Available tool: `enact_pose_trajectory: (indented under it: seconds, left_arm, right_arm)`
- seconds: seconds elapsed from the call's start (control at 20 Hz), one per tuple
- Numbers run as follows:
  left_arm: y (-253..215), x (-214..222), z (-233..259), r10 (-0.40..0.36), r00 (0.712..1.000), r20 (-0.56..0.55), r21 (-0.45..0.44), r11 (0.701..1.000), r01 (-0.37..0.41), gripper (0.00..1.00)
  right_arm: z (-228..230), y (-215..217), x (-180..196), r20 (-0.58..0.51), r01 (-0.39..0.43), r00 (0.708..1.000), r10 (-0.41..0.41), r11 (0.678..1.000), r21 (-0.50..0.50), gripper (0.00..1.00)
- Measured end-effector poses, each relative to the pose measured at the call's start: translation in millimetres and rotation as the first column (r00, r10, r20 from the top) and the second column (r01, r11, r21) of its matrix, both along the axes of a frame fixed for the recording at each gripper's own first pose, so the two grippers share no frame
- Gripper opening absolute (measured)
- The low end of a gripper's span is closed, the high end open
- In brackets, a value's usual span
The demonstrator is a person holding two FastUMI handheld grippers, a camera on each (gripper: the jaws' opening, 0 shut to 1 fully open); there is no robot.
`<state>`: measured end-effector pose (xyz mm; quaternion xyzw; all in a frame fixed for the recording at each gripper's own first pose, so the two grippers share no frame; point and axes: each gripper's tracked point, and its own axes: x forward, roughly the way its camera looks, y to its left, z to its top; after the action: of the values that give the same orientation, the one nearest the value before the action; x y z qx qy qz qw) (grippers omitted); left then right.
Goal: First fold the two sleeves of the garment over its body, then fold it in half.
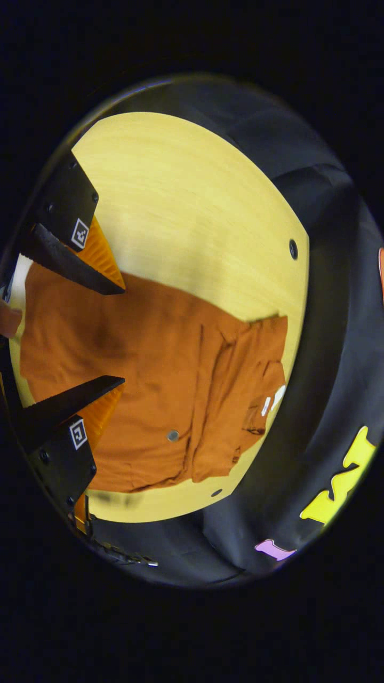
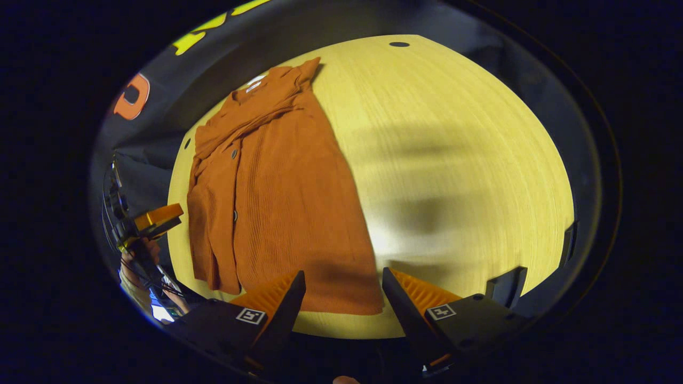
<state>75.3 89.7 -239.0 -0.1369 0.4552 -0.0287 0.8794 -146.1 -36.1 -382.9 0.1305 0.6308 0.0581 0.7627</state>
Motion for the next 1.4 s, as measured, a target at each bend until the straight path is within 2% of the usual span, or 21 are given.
enact_pose_trajectory:
  seconds: [0.25,0.35,0.5,0.55,0.7,0.75,0.85,1.0,1.15,1.25,1.3,1.35,1.4]
  left_arm:
    - [50,-51,-20,0.086,0.995,-0.046,0.005,0.996,-0.086,0.99]
    - [64,-74,-24,0.099,0.992,-0.08,0.002,0.995,-0.099,0.99]
    - [53,-98,-35,0.034,0.988,-0.151,-0.086,0.995,-0.047,0.98]
    - [48,-104,-38,0.0,0.984,-0.178,-0.117,0.993,-0.021,0.98]
    - [44,-103,-44,-0.061,0.977,-0.203,-0.18,0.983,0.024,0.95]
    - [39,-105,-41,-0.081,0.97,-0.228,-0.241,0.97,0.024,0.94]
    - [28,-112,-37,-0.144,0.949,-0.281,-0.332,0.942,0.045,0.93]
    - [25,-117,-39,-0.262,0.915,-0.308,-0.392,0.911,0.129,0.93]
    - [26,-118,-34,-0.36,0.882,-0.306,-0.474,0.861,0.187,0.93]
    - [27,-121,-29,-0.399,0.871,-0.288,-0.517,0.83,0.21,0.92]
    - [24,-119,-27,-0.403,0.871,-0.281,-0.529,0.822,0.209,0.92]
    - [24,-116,-25,-0.397,0.874,-0.279,-0.538,0.819,0.2,0.92]
    - [25,-115,-24,-0.396,0.876,-0.275,-0.543,0.816,0.198,0.92]
  right_arm:
    - [-11,17,-5,0.004,-0.108,0.994,0.108,0.994,-0.02,0.93]
    - [-13,16,-5,0.013,-0.156,0.988,0.156,0.987,-0.025,0.94]
    - [-15,8,-13,-0.02,-0.208,0.978,0.208,0.978,0.019,0.94]
    - [-17,4,-16,-0.039,-0.207,0.977,0.209,0.977,0.046,0.97]
    - [-14,-9,-18,-0.109,-0.16,0.979,0.174,0.979,0.123,0.97]
    - [-14,-12,-22,-0.136,-0.15,0.976,0.171,0.978,0.148,0.94]
    - [-13,-16,-31,-0.177,-0.166,0.963,0.205,0.963,0.21,0.96]
    - [-9,-17,-31,-0.199,-0.148,0.956,0.217,0.939,0.31,0.96]
    - [-8,-9,-26,-0.229,-0.094,0.953,0.2,0.91,0.405,0.95]
    - [-10,0,-23,-0.239,-0.052,0.956,0.172,0.898,0.438,0.9]
    - [-13,3,-21,-0.243,-0.045,0.956,0.165,0.899,0.436,0.89]
    - [-11,6,-22,-0.244,-0.039,0.956,0.161,0.897,0.441,0.82]
    - [-12,10,-22,-0.244,-0.037,0.956,0.161,0.895,0.444,0.79]
